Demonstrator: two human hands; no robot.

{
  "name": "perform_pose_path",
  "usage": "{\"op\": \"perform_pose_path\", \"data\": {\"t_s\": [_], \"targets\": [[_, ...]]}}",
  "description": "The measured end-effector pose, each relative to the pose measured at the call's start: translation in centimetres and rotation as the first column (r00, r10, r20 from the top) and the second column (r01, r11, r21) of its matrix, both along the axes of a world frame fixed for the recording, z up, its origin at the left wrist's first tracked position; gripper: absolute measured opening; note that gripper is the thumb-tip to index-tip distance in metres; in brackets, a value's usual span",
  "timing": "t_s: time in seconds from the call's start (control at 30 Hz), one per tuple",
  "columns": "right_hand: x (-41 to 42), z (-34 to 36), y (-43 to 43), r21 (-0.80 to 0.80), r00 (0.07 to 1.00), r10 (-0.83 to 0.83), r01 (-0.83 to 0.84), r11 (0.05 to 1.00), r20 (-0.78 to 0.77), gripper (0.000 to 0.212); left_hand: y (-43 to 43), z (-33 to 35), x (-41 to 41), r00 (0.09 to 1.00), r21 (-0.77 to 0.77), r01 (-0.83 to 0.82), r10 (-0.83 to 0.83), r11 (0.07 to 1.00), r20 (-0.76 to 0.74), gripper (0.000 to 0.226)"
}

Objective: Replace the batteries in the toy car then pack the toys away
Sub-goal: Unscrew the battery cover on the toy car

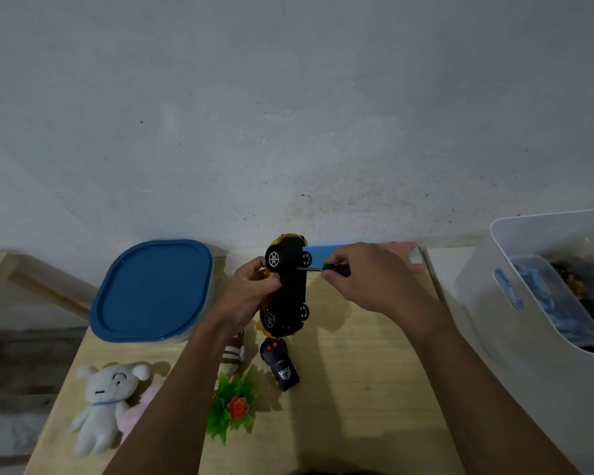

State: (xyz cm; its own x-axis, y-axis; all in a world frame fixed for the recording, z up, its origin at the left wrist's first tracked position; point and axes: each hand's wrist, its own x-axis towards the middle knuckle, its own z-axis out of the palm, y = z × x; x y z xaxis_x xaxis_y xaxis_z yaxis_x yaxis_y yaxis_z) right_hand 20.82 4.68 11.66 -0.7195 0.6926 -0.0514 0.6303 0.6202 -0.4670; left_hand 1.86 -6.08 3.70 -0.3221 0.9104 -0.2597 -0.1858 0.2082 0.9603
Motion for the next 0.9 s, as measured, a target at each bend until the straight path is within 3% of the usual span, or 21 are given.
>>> {"op": "perform_pose_path", "data": {"t_s": [0.17, 0.27, 0.4, 0.53, 0.63, 0.77, 0.9], "targets": [[0.2, 0.0, 0.0, 0.104, 0.999, 0.044, -0.045, 0.994, 0.010, 0.023, 0.0, 0.1, 0.4, 0.999, 0.007, -0.006, 0.006, 1.000, 0.054, 0.060], [0.0, 0.4, 0.1, 0.057, 0.991, -0.011, 0.004, 0.998, 0.131, 0.035, 0.0, -0.1, 0.5, 0.997, -0.001, 0.002, -0.002, 1.000, 0.079, 0.061], [0.1, 0.4, 0.8, -0.039, 0.985, -0.033, 0.040, 0.998, 0.168, 0.046, 0.1, -0.2, 0.7, 0.997, -0.010, -0.003, 0.004, 1.000, 0.080, 0.058], [0.1, 0.7, 1.0, -0.029, 0.997, 0.016, -0.013, 0.999, 0.082, 0.026, 0.1, -0.2, 0.9, 0.995, -0.004, -0.017, 0.018, 1.000, 0.099, 0.056], [0.3, 0.8, 1.0, -0.033, 1.000, 0.006, -0.005, 0.999, 0.024, 0.026, 0.2, -0.2, 0.9, 0.993, 0.007, -0.021, 0.021, 1.000, 0.114, 0.048], [0.2, 0.6, 1.1, 0.031, 0.984, -0.015, 0.010, 0.999, 0.180, 0.052, 0.2, 0.1, 1.1, 0.994, 0.016, -0.008, 0.006, 1.000, 0.107, 0.065], [0.0, 0.5, 0.7, 0.087, 0.982, -0.013, -0.004, 0.996, 0.189, 0.050, 0.3, -0.2, 0.8, 0.993, 0.028, -0.036, 0.032, 0.999, 0.117, 0.054]]}}
